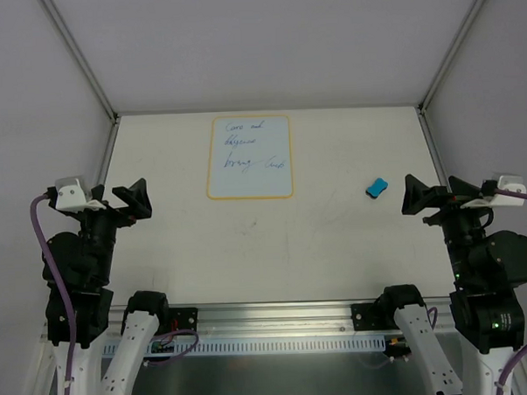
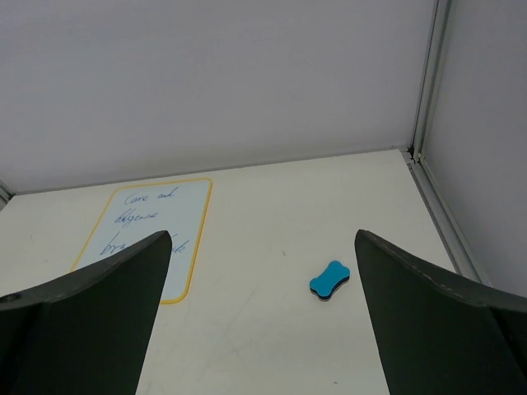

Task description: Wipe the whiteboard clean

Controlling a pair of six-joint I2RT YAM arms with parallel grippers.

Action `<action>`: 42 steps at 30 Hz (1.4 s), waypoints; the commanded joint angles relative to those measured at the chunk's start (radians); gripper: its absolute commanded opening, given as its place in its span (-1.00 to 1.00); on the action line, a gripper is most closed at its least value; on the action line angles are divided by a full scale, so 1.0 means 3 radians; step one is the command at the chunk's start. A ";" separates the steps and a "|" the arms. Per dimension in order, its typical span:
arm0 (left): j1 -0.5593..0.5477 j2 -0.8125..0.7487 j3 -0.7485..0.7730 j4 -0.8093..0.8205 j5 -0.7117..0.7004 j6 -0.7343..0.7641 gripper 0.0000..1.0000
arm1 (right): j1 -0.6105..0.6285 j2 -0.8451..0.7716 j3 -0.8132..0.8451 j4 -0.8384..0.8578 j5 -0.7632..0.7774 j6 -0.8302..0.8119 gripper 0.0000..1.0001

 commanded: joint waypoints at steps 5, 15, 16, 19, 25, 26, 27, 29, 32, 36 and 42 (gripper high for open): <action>-0.0031 0.0356 -0.0094 0.0010 0.0172 -0.0280 0.98 | 0.0025 0.0173 -0.0123 0.0162 -0.0133 0.0251 0.98; -0.0031 0.1557 -0.0003 0.0005 0.0653 -0.0730 0.97 | 0.0025 0.0373 -0.0409 0.0152 -0.0133 0.0691 0.98; -0.0026 0.1791 0.0018 0.0010 0.0703 -0.0761 0.98 | 0.0020 0.0403 -0.0435 0.0157 -0.0169 0.0712 0.98; -0.0031 0.2302 0.0146 0.0015 0.0765 -0.0863 0.97 | 0.0025 0.0439 -0.0537 0.0162 -0.0373 0.0783 0.98; -0.0087 0.3228 0.0447 0.0087 0.0801 -0.1022 0.97 | 0.0020 0.0552 -0.0711 0.0157 -0.0594 0.0880 0.98; -0.0132 0.3331 0.0493 0.0097 0.0771 -0.1032 0.97 | 0.0025 0.0552 -0.0732 0.0157 -0.0594 0.0880 0.98; -0.0163 0.3439 0.0590 0.0107 0.0725 -0.1042 0.90 | 0.0025 0.0537 -0.0747 0.0157 -0.0584 0.0880 0.98; -0.0209 0.3740 0.0682 0.0117 0.0704 -0.1058 0.84 | 0.0025 0.0526 -0.0783 0.0152 -0.0568 0.0880 0.98; -0.0296 0.4129 0.0856 0.0128 0.0632 -0.1093 0.66 | 0.0020 0.0501 -0.0819 0.0152 -0.0553 0.0870 0.98; -0.0307 0.4503 0.1005 0.0133 0.0566 -0.1134 0.37 | 0.0025 0.0470 -0.0859 0.0157 -0.0609 0.0860 0.98; -0.0312 0.4835 0.1128 0.0143 0.0484 -0.1109 0.19 | 0.0020 0.0404 -0.0946 0.0157 -0.0655 0.0865 0.98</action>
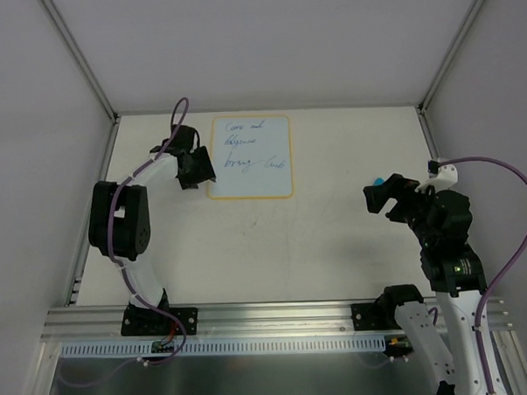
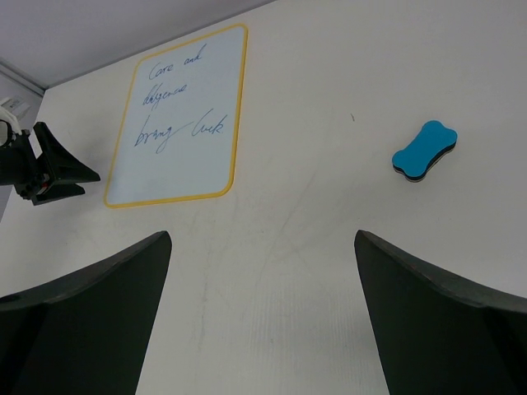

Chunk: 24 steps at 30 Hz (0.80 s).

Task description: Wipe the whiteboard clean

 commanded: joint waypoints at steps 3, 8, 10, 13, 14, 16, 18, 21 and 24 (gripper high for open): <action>-0.0014 0.0145 0.0208 0.0031 -0.0095 -0.0001 0.09 | 0.0021 -0.0046 -0.0046 0.0117 -0.0091 0.0035 0.98; -0.0055 0.0273 0.0193 0.0036 -0.0089 0.0009 -0.06 | 0.0021 -0.0052 -0.0072 0.0112 -0.0106 0.0035 0.98; -0.0060 0.0309 0.0168 0.0031 -0.0100 -0.0006 -0.15 | 0.0016 -0.0047 -0.0082 0.0112 -0.0116 0.0040 0.98; -0.0060 0.0335 0.0132 0.0031 -0.0105 -0.0011 -0.26 | 0.0021 -0.0052 -0.0092 0.0112 -0.0127 0.0035 0.98; -0.0055 0.0340 0.0127 0.0031 -0.0120 -0.0016 -0.27 | 0.0016 -0.0057 -0.0102 0.0112 -0.0132 0.0035 0.98; -0.0060 0.0350 0.0096 0.0031 -0.0120 -0.0011 -0.29 | 0.0016 -0.0062 -0.0113 0.0112 -0.0132 0.0035 0.98; -0.0060 0.0350 0.0066 0.0031 -0.0120 -0.0011 -0.33 | 0.0021 -0.0072 -0.0123 0.0117 -0.0137 0.0035 0.98; -0.0060 0.0330 -0.0021 0.0021 -0.0212 -0.0021 -0.43 | 0.0021 -0.0092 -0.0128 0.0112 -0.0132 0.0035 0.98; -0.0065 0.0278 -0.0200 0.0031 -0.0202 -0.0052 -0.57 | 0.0016 -0.0103 -0.0149 0.0112 -0.0132 0.0045 0.98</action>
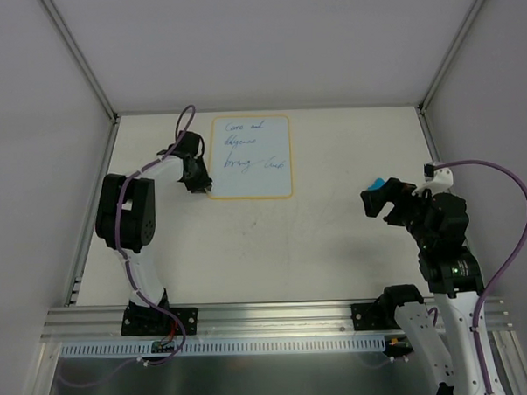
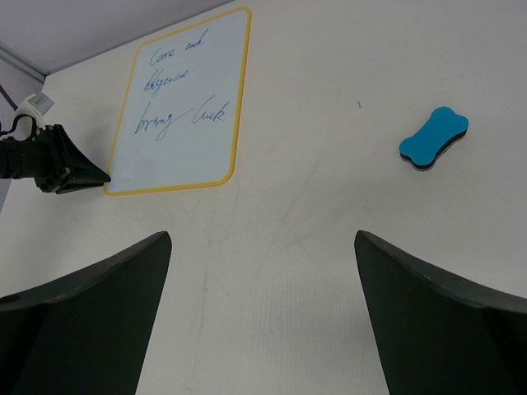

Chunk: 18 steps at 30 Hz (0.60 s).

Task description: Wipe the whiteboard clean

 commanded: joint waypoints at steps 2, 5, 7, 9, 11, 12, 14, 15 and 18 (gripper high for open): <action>-0.0045 -0.0094 -0.0259 -0.0046 -0.0110 -0.0022 -0.61 | 0.0016 -0.0029 -0.0025 0.0111 -0.0049 0.0039 0.98; -0.0071 -0.0191 -0.0423 -0.0041 -0.0100 -0.0022 -0.85 | 0.0021 -0.0029 -0.0041 0.0116 -0.0044 0.0064 0.98; -0.0101 -0.0268 -0.0586 -0.0041 -0.0064 -0.0062 -0.96 | 0.0021 -0.0024 -0.0046 0.0116 -0.0044 0.0079 0.98; -0.0142 -0.0411 -0.0714 -0.0046 -0.0064 -0.0083 -1.00 | 0.0021 -0.0019 -0.0041 0.0116 -0.0064 0.0100 0.98; -0.0229 -0.0600 -0.0944 -0.0046 0.0037 -0.0114 -1.00 | 0.0021 -0.0014 -0.0051 0.0116 -0.0090 0.0110 0.98; -0.0310 -0.0672 -0.1112 -0.0046 0.0068 -0.0154 -1.00 | 0.0016 -0.0009 -0.0056 0.0116 -0.0090 0.0115 0.98; -0.0398 -0.0870 -0.1281 -0.0046 0.0130 -0.0195 -1.00 | 0.0016 -0.0009 -0.0061 0.0116 -0.0085 0.0131 0.98; -0.0444 -0.0943 -0.1378 -0.0046 0.0196 -0.0236 -1.00 | 0.0021 0.0002 -0.0066 0.0116 -0.0080 0.0151 0.98; -0.0628 -0.1229 -0.1751 -0.0046 0.0329 -0.0348 -1.00 | 0.0021 0.0037 -0.0076 0.0116 -0.0049 0.0202 0.98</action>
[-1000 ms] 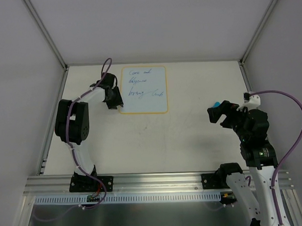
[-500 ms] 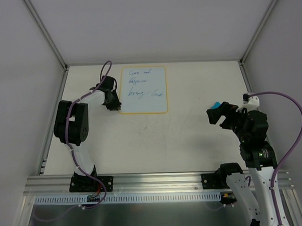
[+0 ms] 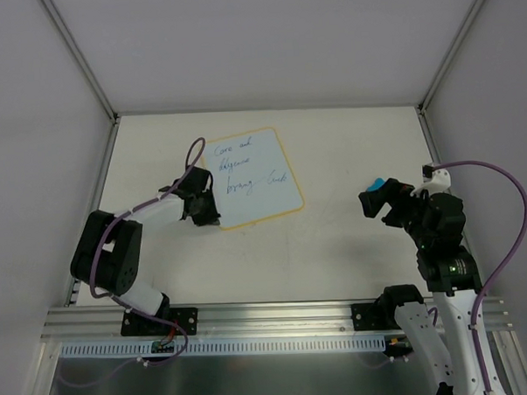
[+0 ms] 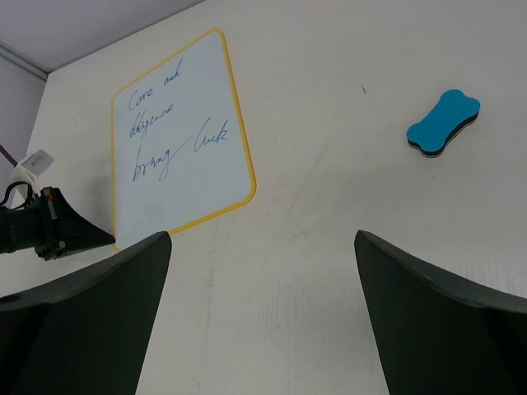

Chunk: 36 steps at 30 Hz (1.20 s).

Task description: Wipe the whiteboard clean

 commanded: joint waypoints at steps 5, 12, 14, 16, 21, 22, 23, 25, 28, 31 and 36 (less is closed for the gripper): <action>-0.0584 -0.0706 -0.1006 -0.0387 0.0310 -0.0447 -1.00 | 0.0021 0.0105 -0.0030 0.0121 -0.0044 0.0149 0.98; -0.0979 -0.1254 -0.1253 -0.0403 0.0366 -0.0785 -0.36 | 0.0021 0.0264 -0.0040 0.0126 -0.0126 0.0164 0.98; -0.0979 -0.1331 -0.1074 -0.0423 0.0305 -0.0739 -0.14 | 0.0021 0.0315 -0.0030 0.0126 -0.0177 0.0139 0.98; -0.0969 -0.1276 -0.0799 -0.0474 0.0294 -0.0611 -0.04 | 0.0021 0.0335 -0.0030 0.0126 -0.0238 0.0124 0.98; -0.0760 -0.0994 -0.0159 -0.0689 0.0141 -0.0050 0.36 | 0.0016 0.0315 -0.0055 0.0121 -0.0259 0.0047 0.98; -0.0684 -0.0958 0.0019 -0.0724 0.0131 0.0038 0.41 | 0.0016 0.0305 -0.0070 0.0121 -0.0208 0.0042 0.98; -0.0496 -0.0887 0.0102 -0.0735 0.0131 0.0125 0.46 | 0.0016 0.0295 -0.0081 0.0116 -0.0188 0.0052 0.98; -0.0275 -0.0800 0.0372 -0.0786 0.0141 0.0411 0.54 | 0.0016 0.0269 -0.0096 0.0121 -0.0182 0.0057 0.98; 0.0104 -0.0474 0.0730 -0.0811 0.0008 0.0759 0.56 | 0.0021 0.0249 -0.0116 0.0121 -0.0197 0.0083 0.98; 0.0329 -0.0207 0.1113 -0.0852 -0.0028 0.1025 0.55 | 0.0016 0.0254 -0.0152 0.0126 -0.0233 0.0083 0.98; 0.0513 0.0447 0.1585 -0.0873 0.0013 0.1428 0.39 | 0.0016 0.0371 -0.0157 0.0126 -0.0499 0.0042 0.98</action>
